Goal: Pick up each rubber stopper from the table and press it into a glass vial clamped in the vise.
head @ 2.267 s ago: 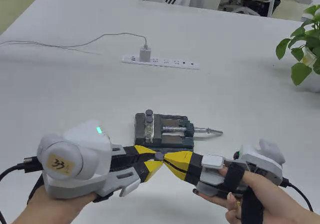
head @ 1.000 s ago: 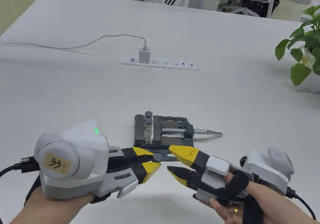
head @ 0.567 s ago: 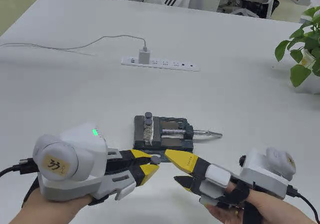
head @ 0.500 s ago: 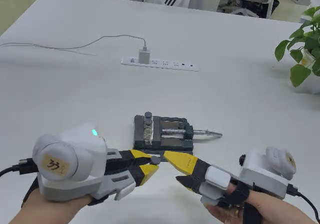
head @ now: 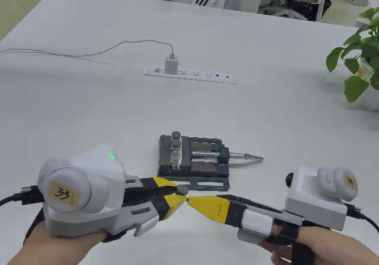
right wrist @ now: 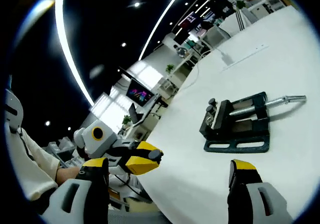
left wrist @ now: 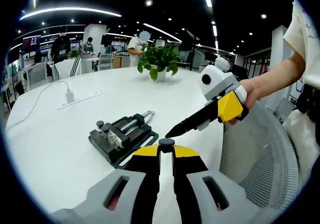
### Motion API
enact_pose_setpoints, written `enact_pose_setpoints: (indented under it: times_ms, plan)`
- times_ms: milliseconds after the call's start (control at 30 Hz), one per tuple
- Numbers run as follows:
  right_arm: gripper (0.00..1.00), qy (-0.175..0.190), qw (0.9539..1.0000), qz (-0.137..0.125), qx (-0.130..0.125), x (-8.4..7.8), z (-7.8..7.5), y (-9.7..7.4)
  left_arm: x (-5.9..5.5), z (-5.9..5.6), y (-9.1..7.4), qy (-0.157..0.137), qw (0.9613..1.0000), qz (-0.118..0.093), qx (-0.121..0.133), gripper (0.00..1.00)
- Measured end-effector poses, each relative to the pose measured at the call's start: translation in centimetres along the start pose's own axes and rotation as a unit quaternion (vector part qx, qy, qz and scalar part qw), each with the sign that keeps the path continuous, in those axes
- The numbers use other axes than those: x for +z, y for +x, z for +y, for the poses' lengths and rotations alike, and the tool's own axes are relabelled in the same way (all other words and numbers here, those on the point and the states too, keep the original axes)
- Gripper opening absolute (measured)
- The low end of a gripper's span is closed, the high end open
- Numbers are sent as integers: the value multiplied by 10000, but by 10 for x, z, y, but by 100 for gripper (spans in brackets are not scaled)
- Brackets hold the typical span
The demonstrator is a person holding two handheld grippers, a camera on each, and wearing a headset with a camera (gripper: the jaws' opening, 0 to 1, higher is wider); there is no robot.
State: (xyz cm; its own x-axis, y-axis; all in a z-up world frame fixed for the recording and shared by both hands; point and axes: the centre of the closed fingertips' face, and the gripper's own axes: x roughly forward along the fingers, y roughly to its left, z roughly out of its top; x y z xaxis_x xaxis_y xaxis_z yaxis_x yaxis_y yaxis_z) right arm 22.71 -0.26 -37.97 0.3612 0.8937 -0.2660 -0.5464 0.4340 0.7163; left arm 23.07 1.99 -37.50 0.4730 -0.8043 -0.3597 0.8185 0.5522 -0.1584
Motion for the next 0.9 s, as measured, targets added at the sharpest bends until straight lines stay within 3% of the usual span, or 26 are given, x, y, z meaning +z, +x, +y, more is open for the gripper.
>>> enact_pose_setpoints:
  times_ms: [200,300,433,467,533,767,867,900]
  plan:
    - [99,-865,9957,296,-125,8,0,-3,-1,0,0,4,10000,12,-16,5]
    - [99,-1458,9874,578,-201,10,0,-4,-1,-1,1,3,10000,18,-30,5]
    - [99,-1915,9778,811,-254,13,2,-3,-1,-2,1,21,10000,33,-56,5]
    - [99,-2145,9727,854,-222,14,3,-2,-2,-3,2,23,10000,41,-65,5]
    - [99,-2288,9679,1003,-269,13,2,-2,-2,-4,2,43,9999,51,-78,5]
    - [95,-3107,9382,1516,-174,6,6,1,-4,-9,3,113,9997,115,-183,5]
    - [93,-3431,9222,1782,-115,1,7,1,-5,-10,3,151,9995,146,-214,5]
    - [92,-3580,9149,1862,-95,0,7,1,-6,-11,3,184,9994,171,-233,5]
